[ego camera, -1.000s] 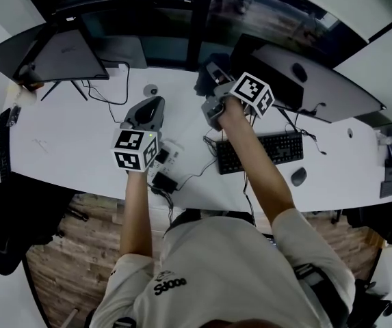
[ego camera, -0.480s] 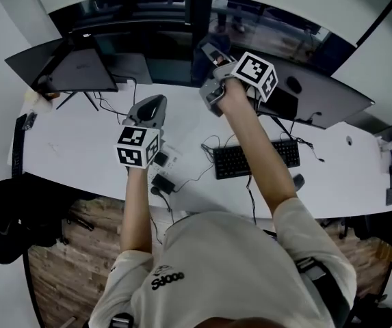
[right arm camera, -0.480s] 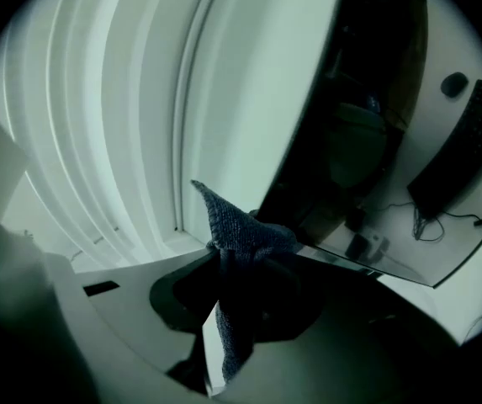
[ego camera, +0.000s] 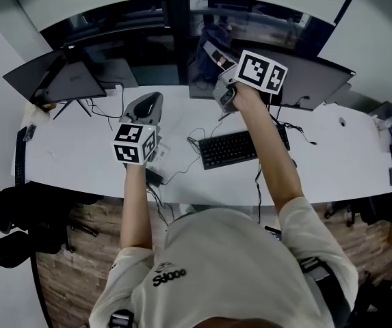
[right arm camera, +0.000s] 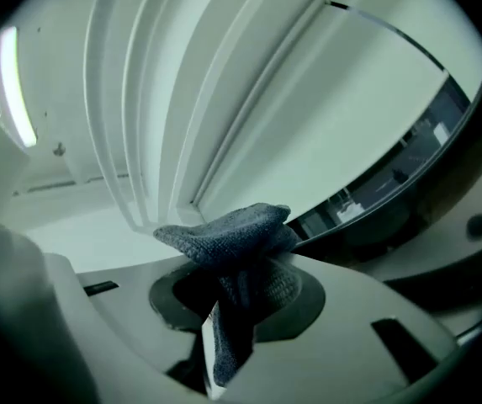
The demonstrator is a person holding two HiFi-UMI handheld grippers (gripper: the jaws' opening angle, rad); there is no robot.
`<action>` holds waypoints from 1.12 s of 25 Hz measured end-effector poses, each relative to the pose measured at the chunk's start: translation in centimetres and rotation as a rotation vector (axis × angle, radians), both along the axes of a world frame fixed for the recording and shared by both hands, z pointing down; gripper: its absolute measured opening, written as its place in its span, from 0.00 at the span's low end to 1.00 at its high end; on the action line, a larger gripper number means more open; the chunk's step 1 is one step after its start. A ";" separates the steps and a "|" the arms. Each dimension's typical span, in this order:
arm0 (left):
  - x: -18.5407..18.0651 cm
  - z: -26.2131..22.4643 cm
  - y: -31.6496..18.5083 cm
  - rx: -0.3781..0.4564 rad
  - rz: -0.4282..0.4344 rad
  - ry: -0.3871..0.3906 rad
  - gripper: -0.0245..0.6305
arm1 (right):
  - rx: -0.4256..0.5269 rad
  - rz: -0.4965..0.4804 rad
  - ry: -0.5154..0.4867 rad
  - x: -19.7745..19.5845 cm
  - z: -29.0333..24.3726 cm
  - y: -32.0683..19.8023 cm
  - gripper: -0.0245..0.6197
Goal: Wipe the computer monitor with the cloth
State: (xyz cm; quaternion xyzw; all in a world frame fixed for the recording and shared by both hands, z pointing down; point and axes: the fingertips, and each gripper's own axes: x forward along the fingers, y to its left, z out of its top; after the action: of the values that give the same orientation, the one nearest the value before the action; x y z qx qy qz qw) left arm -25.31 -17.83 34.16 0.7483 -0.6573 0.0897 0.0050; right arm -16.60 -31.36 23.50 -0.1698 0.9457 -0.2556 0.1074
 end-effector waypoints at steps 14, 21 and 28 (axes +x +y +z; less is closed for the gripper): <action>18.8 -1.7 0.7 0.042 0.173 -0.098 0.08 | 0.488 0.280 0.560 26.6 5.0 5.1 0.16; 26.1 -1.0 2.2 0.034 0.240 -0.151 0.08 | 0.496 0.344 0.638 35.2 7.2 8.3 0.16; 30.6 -2.5 4.8 0.064 0.275 -0.190 0.08 | 0.543 0.358 0.676 39.9 7.7 12.4 0.16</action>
State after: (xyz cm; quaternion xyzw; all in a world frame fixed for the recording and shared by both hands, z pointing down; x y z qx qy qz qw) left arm 5.30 -13.00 31.68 0.8192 -0.5485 0.1390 -0.0932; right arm 23.33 -18.93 31.17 -0.3696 0.9162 0.0935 -0.1237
